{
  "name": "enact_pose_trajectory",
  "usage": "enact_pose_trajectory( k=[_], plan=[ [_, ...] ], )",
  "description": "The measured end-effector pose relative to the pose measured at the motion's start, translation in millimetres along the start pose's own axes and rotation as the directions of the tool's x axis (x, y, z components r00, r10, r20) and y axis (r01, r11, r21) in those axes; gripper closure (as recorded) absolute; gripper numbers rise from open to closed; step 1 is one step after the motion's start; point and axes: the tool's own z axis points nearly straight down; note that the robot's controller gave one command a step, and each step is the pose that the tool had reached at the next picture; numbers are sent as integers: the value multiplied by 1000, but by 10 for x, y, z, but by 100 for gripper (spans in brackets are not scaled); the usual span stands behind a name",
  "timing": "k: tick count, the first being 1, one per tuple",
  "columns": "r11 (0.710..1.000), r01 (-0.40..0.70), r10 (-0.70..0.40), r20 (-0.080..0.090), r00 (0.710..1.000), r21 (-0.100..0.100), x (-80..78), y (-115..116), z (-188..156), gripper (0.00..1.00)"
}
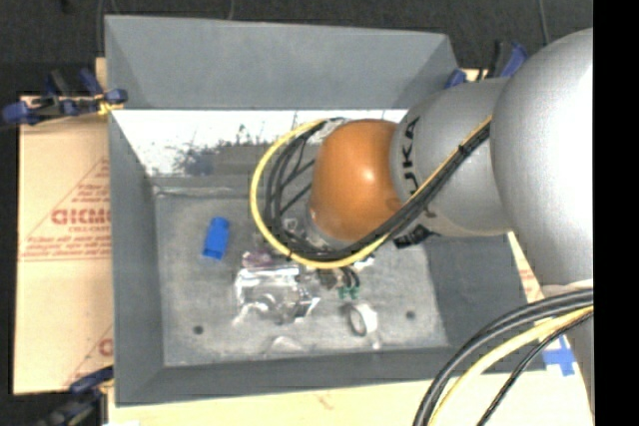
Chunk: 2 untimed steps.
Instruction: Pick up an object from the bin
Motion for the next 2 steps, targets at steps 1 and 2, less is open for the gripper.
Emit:
enact_pose_trajectory(
  k=[1, 2],
  plan=[
    [999, -48, 48, -8, 999, 1, 51, -52, -152, 0],
    [986, -167, 167, -8, 986, 3, 69, -184, -204, 0]
  ],
)
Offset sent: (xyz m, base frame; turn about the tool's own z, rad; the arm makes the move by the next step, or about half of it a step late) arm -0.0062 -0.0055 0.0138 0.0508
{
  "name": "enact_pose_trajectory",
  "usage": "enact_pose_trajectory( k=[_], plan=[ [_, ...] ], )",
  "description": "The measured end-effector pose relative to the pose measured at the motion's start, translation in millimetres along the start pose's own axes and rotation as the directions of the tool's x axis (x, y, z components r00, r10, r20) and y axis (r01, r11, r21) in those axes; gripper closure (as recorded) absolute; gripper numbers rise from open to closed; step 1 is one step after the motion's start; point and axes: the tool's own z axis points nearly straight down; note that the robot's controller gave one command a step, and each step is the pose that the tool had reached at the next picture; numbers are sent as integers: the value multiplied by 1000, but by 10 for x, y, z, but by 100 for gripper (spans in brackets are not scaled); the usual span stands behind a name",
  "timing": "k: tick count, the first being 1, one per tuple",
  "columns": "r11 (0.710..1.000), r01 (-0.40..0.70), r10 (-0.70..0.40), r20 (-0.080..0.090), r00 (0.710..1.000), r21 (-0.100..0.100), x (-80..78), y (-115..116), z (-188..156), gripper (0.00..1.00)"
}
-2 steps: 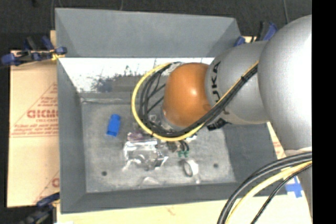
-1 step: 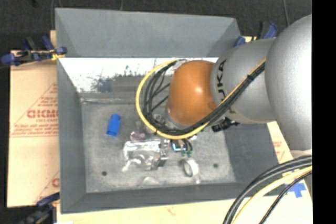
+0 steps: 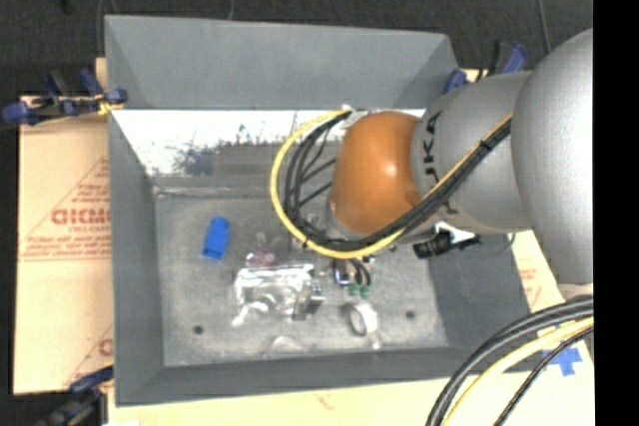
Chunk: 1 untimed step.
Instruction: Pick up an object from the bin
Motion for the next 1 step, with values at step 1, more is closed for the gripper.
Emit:
enact_pose_trajectory(
  k=[1],
  plan=[
    [1000, -25, 25, 0, 1000, 2, -98, 94, 297, 0]
  ],
)
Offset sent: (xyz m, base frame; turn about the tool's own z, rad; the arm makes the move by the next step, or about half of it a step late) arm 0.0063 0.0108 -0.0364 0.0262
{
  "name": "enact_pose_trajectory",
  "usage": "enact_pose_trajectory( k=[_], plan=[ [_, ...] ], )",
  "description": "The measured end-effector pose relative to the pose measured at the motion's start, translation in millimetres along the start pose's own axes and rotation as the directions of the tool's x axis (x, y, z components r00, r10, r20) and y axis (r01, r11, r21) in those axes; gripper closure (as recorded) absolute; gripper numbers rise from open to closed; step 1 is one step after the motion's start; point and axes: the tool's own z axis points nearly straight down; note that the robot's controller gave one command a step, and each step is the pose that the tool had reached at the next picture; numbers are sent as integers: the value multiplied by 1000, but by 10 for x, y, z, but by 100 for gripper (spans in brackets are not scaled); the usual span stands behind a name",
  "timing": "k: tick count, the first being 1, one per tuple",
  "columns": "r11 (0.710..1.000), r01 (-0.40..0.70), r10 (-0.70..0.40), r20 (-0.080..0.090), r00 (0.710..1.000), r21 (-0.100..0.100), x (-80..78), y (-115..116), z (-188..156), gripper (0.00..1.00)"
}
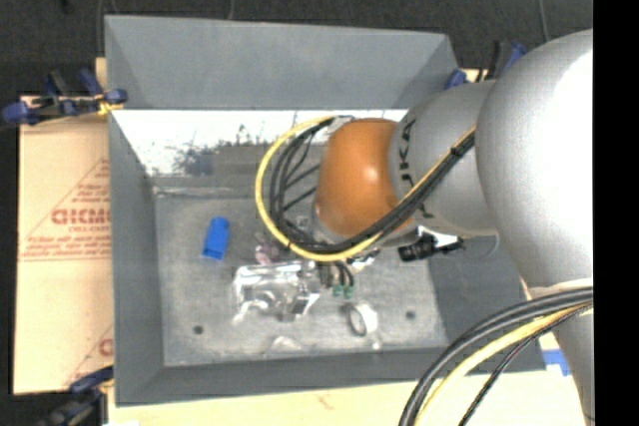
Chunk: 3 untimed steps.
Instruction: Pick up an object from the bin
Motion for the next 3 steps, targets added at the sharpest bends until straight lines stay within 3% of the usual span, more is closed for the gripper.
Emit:
enact_pose_trajectory(
  k=[1, 2, 3],
  plan=[
    [1000, -1, 1, -1, 1000, -1, -18, -10, -27, 0],
    [1000, -3, 3, 9, 1000, -3, -47, -8, -45, 100],
    [1000, -4, 4, 2, 1000, -2, -68, -12, -729, 100]
  ],
)
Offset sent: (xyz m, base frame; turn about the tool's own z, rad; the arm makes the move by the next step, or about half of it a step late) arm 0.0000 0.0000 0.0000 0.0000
